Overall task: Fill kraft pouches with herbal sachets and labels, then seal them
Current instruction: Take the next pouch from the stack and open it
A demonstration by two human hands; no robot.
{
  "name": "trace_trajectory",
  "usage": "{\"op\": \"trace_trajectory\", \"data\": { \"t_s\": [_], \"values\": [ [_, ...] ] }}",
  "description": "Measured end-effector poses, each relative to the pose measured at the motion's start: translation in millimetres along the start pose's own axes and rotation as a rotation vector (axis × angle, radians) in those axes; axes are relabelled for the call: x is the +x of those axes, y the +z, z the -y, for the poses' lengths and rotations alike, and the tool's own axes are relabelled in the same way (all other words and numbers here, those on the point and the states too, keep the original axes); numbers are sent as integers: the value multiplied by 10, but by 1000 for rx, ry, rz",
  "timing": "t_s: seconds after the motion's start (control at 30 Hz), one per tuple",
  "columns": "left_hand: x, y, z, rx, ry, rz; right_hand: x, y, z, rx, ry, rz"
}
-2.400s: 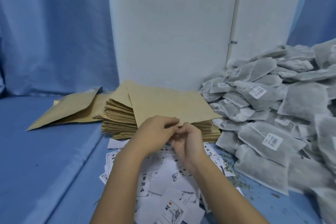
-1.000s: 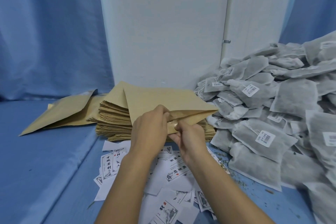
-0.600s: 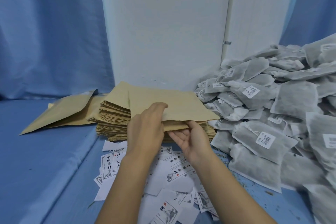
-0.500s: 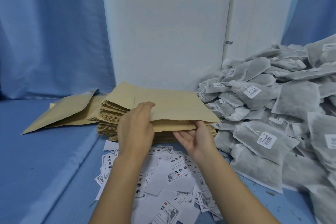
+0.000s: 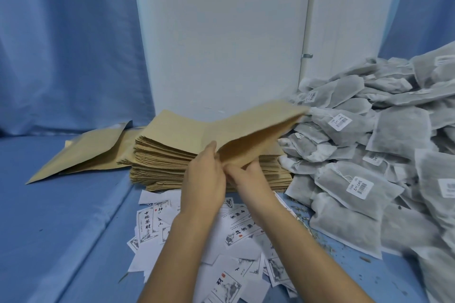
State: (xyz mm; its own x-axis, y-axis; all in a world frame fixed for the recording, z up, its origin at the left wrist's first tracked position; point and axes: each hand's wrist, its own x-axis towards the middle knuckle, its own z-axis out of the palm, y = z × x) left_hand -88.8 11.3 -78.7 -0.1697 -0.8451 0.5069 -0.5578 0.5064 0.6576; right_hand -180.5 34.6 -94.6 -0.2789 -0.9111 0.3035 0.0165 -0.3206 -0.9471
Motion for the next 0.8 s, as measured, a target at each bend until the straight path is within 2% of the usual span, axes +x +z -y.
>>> {"op": "trace_trajectory", "data": {
  "t_s": [0.1, 0.2, 0.27, 0.33, 0.4, 0.53, 0.63, 0.8],
  "values": [
    [48, -20, -77, -310, -221, 56, 11, -2, 53, -144, -117, 29],
    [110, -55, -96, -783, -529, 171, -10, 1, 80, -386, -231, 45],
    [107, -55, -90, -1019, -598, 90, -10, -13, 50, -511, -258, -18],
    [101, -52, -57, -1022, -607, -48, -7, -51, 12, -674, -262, -46],
    [86, -17, 7, -937, -644, -67, -10, -104, -9, -777, -275, -67],
    [63, 53, 62, -807, -695, -9, -37, -97, 55, -615, -403, -277],
    [40, 75, 43, -947, -647, 19, -77, -88, 67, -602, -449, -325],
    [51, 38, 75, -993, -608, -80, -48, -137, 79, -705, -277, -360]
  ]
}}
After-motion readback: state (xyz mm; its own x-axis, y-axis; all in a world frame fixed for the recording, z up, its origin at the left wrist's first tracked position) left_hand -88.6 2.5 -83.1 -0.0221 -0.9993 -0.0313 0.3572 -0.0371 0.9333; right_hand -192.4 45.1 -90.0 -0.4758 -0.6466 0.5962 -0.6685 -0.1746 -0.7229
